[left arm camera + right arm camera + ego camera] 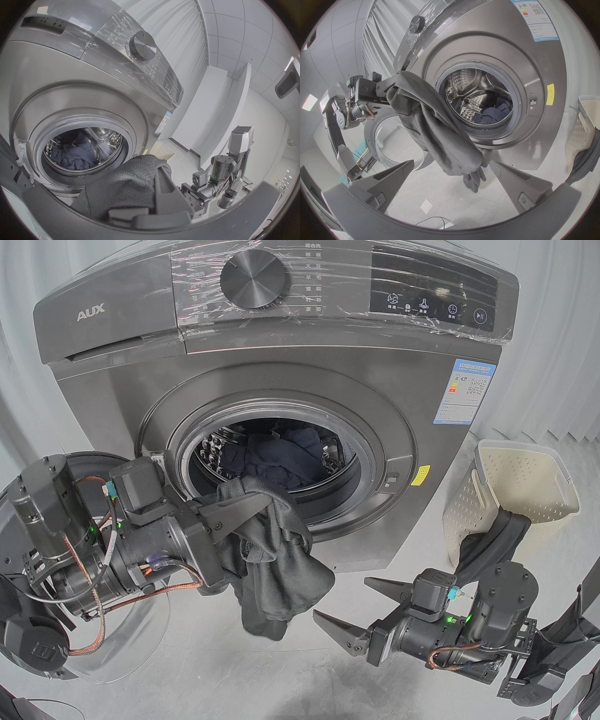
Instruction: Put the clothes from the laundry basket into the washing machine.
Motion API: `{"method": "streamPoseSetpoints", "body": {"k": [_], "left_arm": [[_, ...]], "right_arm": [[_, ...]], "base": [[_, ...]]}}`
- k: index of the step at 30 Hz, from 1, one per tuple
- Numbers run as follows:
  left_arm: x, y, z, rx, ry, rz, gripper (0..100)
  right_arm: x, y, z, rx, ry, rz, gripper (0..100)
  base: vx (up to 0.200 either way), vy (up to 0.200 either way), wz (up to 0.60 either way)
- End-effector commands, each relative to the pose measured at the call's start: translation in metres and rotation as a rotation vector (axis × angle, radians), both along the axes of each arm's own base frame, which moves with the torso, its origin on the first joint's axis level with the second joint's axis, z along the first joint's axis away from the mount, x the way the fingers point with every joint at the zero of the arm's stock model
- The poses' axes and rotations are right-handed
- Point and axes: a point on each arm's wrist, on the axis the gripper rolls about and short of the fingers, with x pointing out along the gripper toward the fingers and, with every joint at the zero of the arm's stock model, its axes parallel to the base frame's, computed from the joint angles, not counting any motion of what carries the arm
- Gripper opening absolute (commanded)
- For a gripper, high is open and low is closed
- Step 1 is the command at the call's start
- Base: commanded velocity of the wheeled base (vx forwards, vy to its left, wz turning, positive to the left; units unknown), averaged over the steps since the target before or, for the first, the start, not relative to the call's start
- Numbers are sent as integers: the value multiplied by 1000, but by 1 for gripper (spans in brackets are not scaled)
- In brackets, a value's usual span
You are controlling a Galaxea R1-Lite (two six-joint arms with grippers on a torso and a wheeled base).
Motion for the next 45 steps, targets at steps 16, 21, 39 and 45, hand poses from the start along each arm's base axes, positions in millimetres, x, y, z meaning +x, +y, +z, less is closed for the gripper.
{"method": "streamPoseSetpoints", "body": {"k": [16,21,39,45], "left_arm": [[2,-2,5,-12,-18,10,0],[2,-3,5,-12,-19,10,0],[2,-4,6,-16,-17,28,0],[2,-4,6,-16,-17,30,0]], "right_arm": [[32,36,2,49,-97,11,100],[36,41,3,58,-108,16,100],[61,70,-1,102,-157,16,100],[69,73,-1,115,-165,-4,0]], "base": [[0,0,0],[0,0,0],[0,0,0],[0,0,0]]}}
